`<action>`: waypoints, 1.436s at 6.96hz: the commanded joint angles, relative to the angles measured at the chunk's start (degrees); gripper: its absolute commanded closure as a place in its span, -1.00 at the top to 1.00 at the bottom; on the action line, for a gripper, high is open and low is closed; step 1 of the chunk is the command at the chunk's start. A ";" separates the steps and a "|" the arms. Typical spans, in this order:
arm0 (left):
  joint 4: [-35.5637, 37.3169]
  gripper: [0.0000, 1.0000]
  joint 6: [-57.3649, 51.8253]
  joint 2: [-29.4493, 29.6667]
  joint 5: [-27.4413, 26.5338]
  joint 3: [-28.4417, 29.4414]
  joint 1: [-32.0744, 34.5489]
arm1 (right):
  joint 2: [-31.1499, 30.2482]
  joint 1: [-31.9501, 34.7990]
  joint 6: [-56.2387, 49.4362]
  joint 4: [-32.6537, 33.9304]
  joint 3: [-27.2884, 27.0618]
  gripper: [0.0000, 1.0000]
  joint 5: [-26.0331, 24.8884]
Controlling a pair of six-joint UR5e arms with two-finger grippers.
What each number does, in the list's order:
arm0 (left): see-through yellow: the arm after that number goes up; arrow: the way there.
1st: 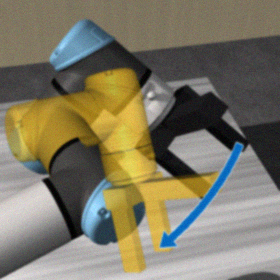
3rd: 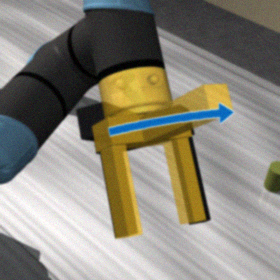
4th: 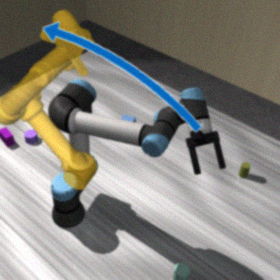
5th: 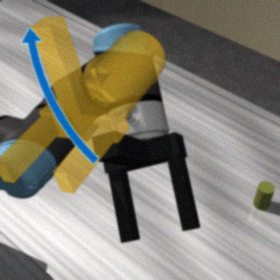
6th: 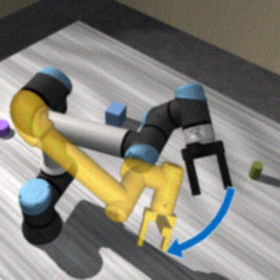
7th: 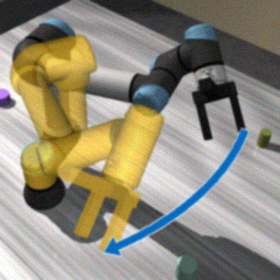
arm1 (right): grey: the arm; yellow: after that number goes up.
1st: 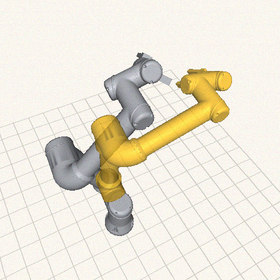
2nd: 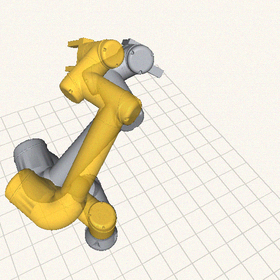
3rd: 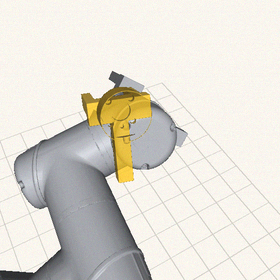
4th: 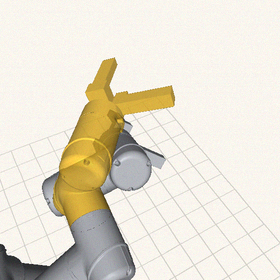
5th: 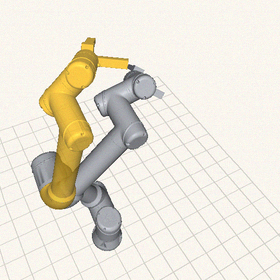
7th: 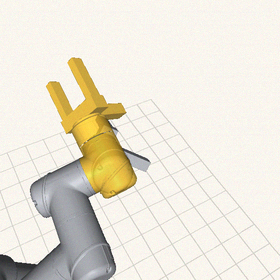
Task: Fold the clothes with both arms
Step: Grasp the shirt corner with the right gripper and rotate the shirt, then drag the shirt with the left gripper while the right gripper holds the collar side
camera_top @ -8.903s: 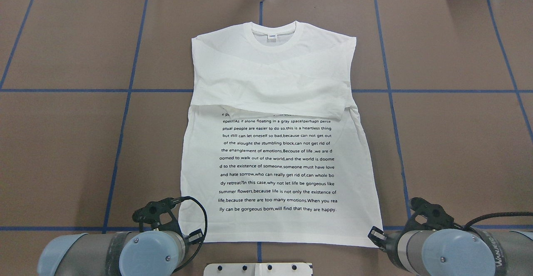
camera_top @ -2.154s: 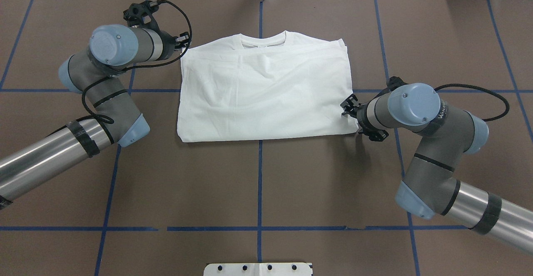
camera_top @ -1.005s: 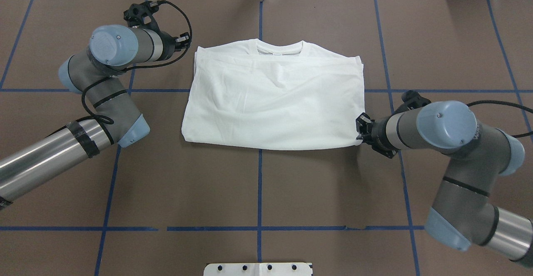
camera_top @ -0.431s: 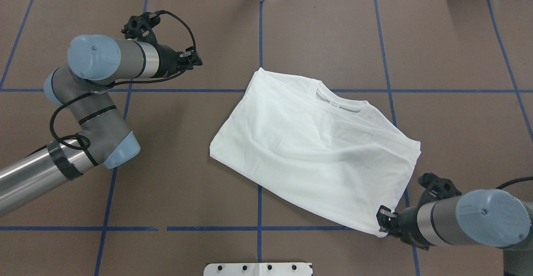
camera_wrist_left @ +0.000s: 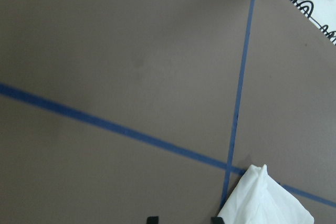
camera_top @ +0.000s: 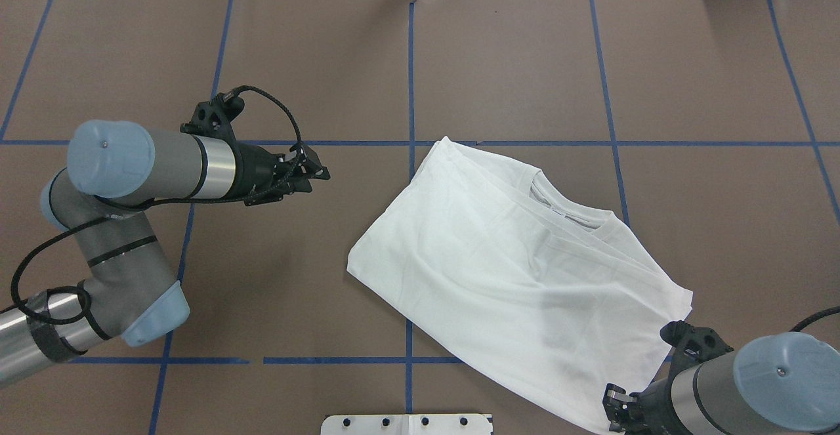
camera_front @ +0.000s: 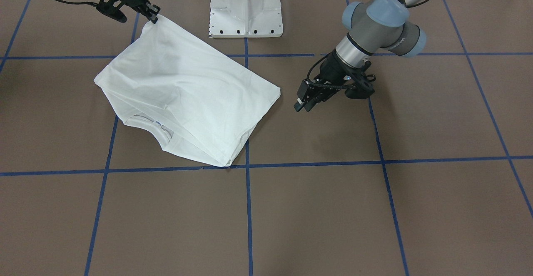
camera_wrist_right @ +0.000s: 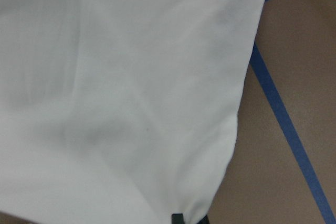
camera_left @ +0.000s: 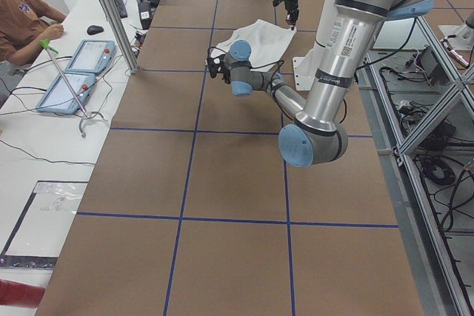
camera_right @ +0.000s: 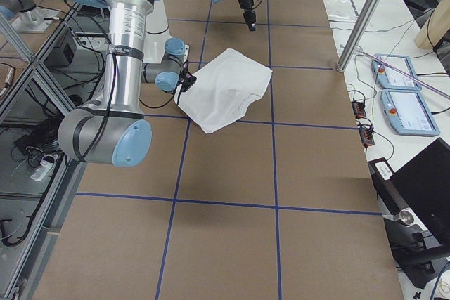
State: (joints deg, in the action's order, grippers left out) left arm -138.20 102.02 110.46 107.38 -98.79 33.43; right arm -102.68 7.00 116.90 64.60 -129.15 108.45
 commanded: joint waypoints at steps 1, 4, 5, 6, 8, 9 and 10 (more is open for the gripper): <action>0.03 0.70 8.85 -1.21 -0.07 -0.97 -6.42 | -0.67 0.72 1.31 0.00 -2.94 1.00 0.79; 0.03 0.62 11.00 0.97 -0.16 3.32 -11.19 | 7.02 14.84 1.05 0.00 -0.34 1.00 0.88; -0.05 0.48 10.48 1.07 0.02 3.95 -11.20 | 10.54 16.10 1.05 0.09 3.34 1.00 0.80; -0.05 0.40 10.30 1.42 -0.07 4.13 -11.20 | 10.66 16.37 1.05 0.09 3.64 1.00 0.79; -0.14 0.25 10.13 1.95 -0.24 5.45 -11.11 | 10.57 16.38 1.05 0.09 3.55 1.00 0.79; -0.23 0.08 10.13 2.04 -1.90 5.71 -11.11 | 10.57 16.55 1.05 0.09 3.46 1.00 0.79; -0.23 -0.64 10.04 2.04 -2.87 5.45 -11.11 | 10.57 16.64 1.14 0.09 3.46 1.00 0.79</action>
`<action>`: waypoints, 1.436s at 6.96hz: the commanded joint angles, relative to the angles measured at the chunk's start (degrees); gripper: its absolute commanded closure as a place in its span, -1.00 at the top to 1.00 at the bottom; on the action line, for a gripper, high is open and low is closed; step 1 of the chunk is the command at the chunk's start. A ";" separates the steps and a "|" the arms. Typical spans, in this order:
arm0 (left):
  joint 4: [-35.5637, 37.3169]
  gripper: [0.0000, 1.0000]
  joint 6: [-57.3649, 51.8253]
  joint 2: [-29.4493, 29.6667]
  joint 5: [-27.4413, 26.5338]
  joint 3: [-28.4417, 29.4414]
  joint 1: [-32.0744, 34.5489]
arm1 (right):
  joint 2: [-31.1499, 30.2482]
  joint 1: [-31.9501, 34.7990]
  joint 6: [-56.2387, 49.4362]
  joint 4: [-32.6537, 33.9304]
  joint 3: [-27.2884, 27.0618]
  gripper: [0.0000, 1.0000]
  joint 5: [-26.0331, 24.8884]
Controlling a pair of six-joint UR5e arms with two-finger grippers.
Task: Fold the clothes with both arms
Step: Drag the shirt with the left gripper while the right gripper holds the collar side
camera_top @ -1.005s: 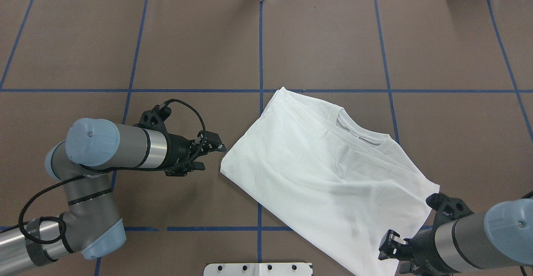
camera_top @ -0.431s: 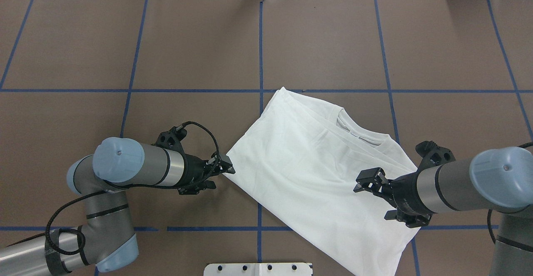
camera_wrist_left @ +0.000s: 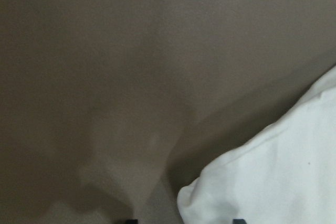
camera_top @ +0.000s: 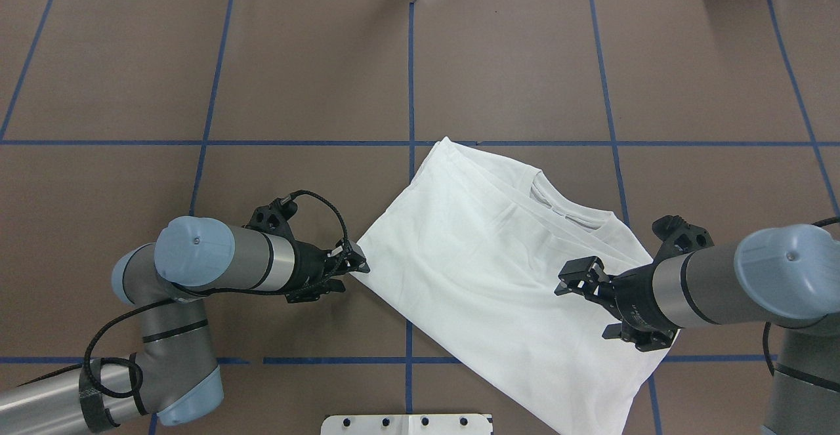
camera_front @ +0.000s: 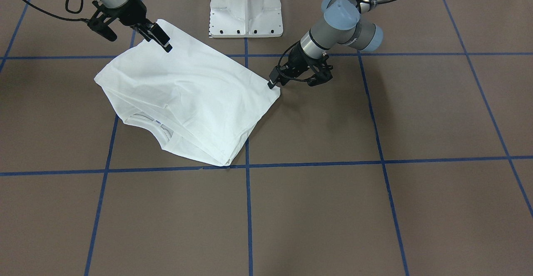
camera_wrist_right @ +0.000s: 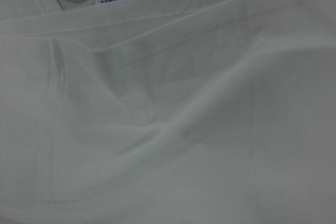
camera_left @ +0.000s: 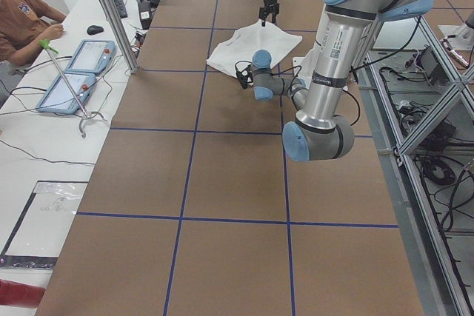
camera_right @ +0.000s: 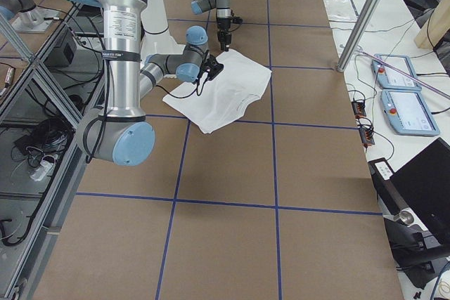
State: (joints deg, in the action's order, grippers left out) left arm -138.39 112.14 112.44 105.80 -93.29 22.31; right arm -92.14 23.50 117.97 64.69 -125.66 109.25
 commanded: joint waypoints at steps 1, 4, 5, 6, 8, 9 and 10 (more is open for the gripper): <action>-0.21 -1.00 0.01 0.06 -2.00 -0.40 0.19 | 0.03 0.23 0.06 0.00 -0.20 1.00 0.00; -0.47 -1.00 -6.78 0.33 -5.08 -0.49 1.67 | 0.03 0.32 0.06 0.00 -0.29 1.00 0.09; -0.30 -1.00 -8.76 0.41 -5.17 -0.23 4.04 | 0.03 0.24 0.06 0.00 -0.20 1.00 0.09; -0.56 -1.00 -12.43 0.50 -5.08 0.47 8.32 | 0.20 0.32 0.06 0.00 -0.38 1.00 0.09; -0.65 -1.00 -25.43 9.75 -4.99 13.40 15.98 | 0.55 0.50 0.06 0.00 -0.47 1.00 0.09; -2.39 -1.00 -25.74 16.52 -4.64 21.93 18.62 | 0.64 1.02 0.06 0.00 -0.47 1.00 -0.09; -10.85 -1.00 -25.83 19.19 -4.90 28.19 19.43 | 1.08 1.72 0.06 0.00 -0.38 1.00 -0.52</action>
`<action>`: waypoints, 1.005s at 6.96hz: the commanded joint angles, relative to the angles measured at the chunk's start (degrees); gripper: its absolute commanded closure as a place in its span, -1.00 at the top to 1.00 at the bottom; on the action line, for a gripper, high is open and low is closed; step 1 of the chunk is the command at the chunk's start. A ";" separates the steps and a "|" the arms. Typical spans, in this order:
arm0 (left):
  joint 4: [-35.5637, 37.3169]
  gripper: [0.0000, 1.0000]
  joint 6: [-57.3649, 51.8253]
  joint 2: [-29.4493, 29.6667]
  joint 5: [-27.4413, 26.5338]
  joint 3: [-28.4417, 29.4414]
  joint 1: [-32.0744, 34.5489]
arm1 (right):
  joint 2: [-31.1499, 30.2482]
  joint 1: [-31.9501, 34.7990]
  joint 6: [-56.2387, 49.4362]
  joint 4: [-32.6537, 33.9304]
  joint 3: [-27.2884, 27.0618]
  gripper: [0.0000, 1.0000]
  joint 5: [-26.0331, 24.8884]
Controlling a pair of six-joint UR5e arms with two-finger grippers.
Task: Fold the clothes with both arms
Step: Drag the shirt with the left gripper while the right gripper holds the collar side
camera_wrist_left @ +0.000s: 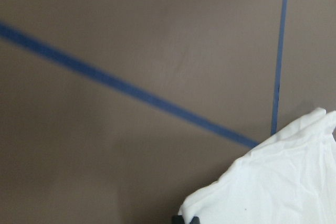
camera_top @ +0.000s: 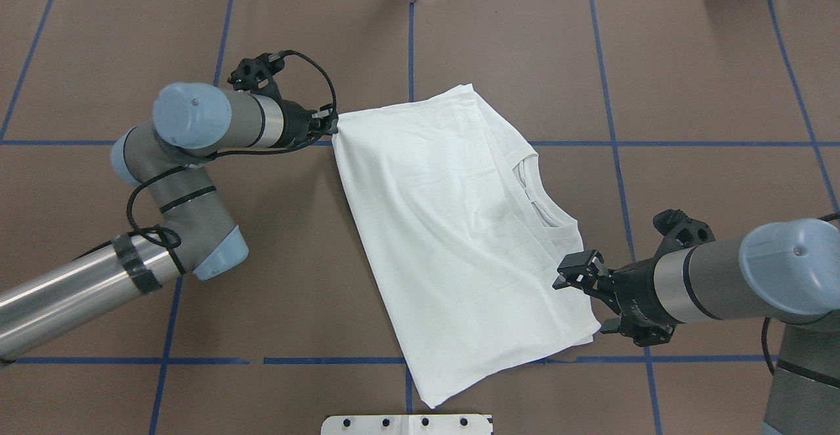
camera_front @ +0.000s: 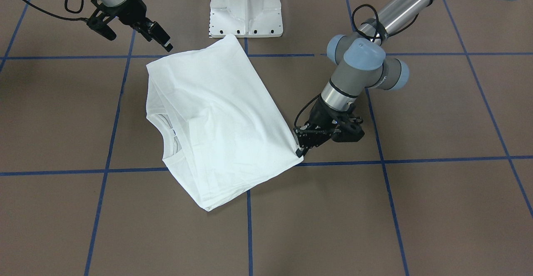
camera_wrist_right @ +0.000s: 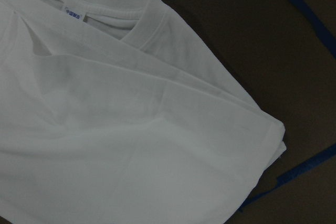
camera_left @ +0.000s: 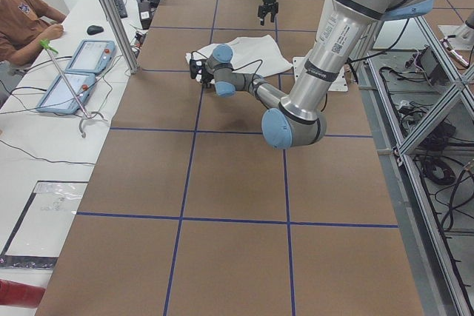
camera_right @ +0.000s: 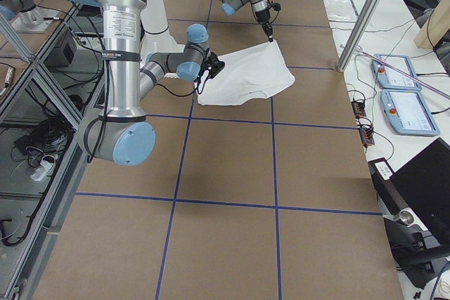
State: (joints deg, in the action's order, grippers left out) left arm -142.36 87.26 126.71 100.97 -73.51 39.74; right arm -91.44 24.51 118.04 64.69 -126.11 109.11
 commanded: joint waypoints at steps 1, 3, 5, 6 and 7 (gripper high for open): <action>-10.01 -1.00 -1.04 10.09 -0.16 17.26 2.70 | 1.34 1.41 0.09 0.00 0.34 1.00 -0.48; -11.26 -1.00 -2.18 12.60 -1.64 21.83 3.58 | 2.84 1.60 0.26 0.00 0.95 1.00 -1.96; -13.19 -1.00 -2.36 16.09 -1.74 27.15 4.29 | 5.56 1.51 1.40 0.00 2.53 1.00 -4.70; -13.90 -1.00 -2.45 16.20 -1.66 27.98 5.07 | 5.92 0.90 1.41 0.00 2.62 1.00 -5.66; -13.91 -0.28 -2.45 16.29 -1.48 28.07 5.43 | 6.96 -0.33 1.41 0.17 3.76 1.00 -6.28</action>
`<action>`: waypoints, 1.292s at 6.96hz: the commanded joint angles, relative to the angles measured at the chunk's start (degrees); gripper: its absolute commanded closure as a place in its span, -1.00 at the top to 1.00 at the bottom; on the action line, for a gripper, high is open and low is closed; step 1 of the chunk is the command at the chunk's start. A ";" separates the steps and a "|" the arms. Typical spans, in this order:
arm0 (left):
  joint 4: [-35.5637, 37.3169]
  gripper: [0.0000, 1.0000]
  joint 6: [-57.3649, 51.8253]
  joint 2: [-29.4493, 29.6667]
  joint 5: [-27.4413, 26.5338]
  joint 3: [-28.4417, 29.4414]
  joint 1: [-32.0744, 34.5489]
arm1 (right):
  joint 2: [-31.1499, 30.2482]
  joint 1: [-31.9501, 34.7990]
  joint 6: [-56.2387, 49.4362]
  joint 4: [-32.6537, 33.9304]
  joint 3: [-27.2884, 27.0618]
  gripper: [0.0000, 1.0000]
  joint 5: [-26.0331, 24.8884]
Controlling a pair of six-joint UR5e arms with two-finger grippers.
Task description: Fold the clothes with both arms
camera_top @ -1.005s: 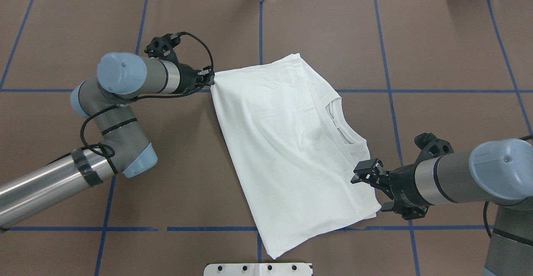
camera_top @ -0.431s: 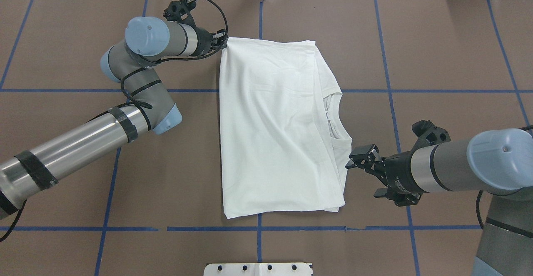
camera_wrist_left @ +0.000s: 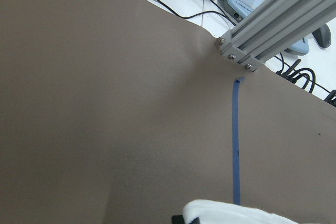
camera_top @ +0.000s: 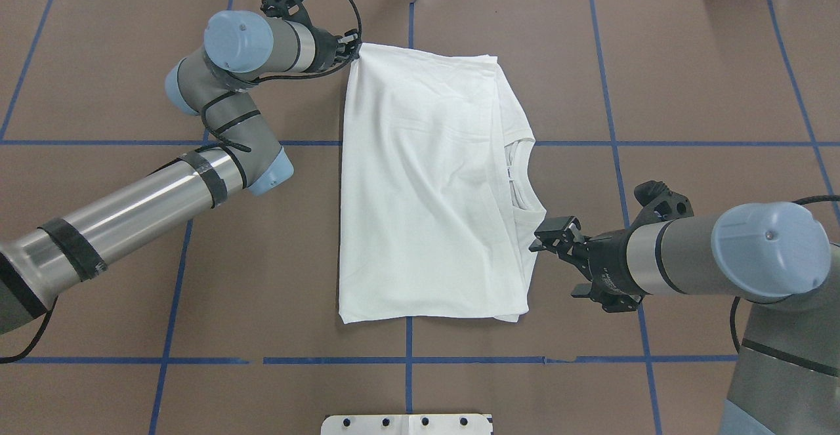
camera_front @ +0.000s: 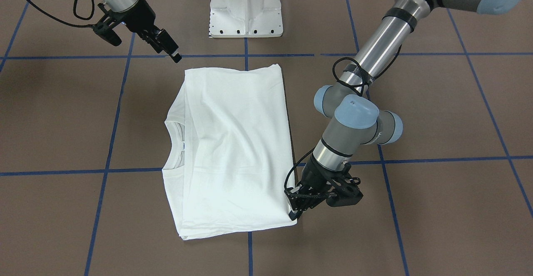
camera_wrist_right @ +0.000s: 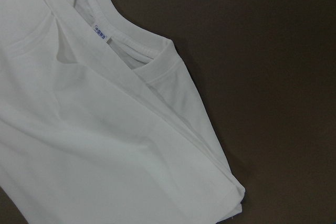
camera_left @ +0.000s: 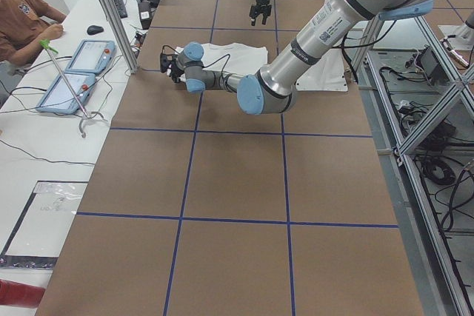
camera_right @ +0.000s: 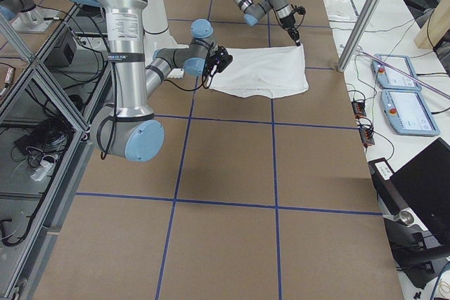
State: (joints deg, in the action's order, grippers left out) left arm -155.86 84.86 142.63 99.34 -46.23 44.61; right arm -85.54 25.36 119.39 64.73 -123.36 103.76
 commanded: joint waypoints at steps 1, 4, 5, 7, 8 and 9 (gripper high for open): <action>-0.50 0.26 0.04 0.37 0.32 0.45 0.57 | 1.34 -1.88 0.05 0.13 1.89 1.00 -1.11; 0.20 0.33 3.01 -3.57 1.28 -8.68 0.92 | 3.17 -4.70 0.05 0.22 8.20 1.00 -7.06; 0.20 0.33 3.38 -3.67 1.55 -9.05 0.92 | 5.19 -5.14 0.05 0.57 10.40 1.00 -7.52; 0.20 0.33 3.38 -3.67 1.55 -9.05 0.92 | 8.35 -7.68 0.14 9.85 10.16 0.99 -10.67; 0.20 0.33 3.38 -3.76 1.55 -9.05 0.92 | 8.46 -9.87 3.01 10.50 10.33 0.99 -11.30; 0.20 0.33 3.38 -4.11 1.55 -9.31 0.83 | 8.37 -10.15 4.60 10.51 10.25 0.99 -11.65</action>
State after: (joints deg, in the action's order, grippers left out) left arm -155.65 88.23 138.81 100.89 -55.34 45.52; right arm -77.36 16.24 121.91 74.45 -113.12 92.82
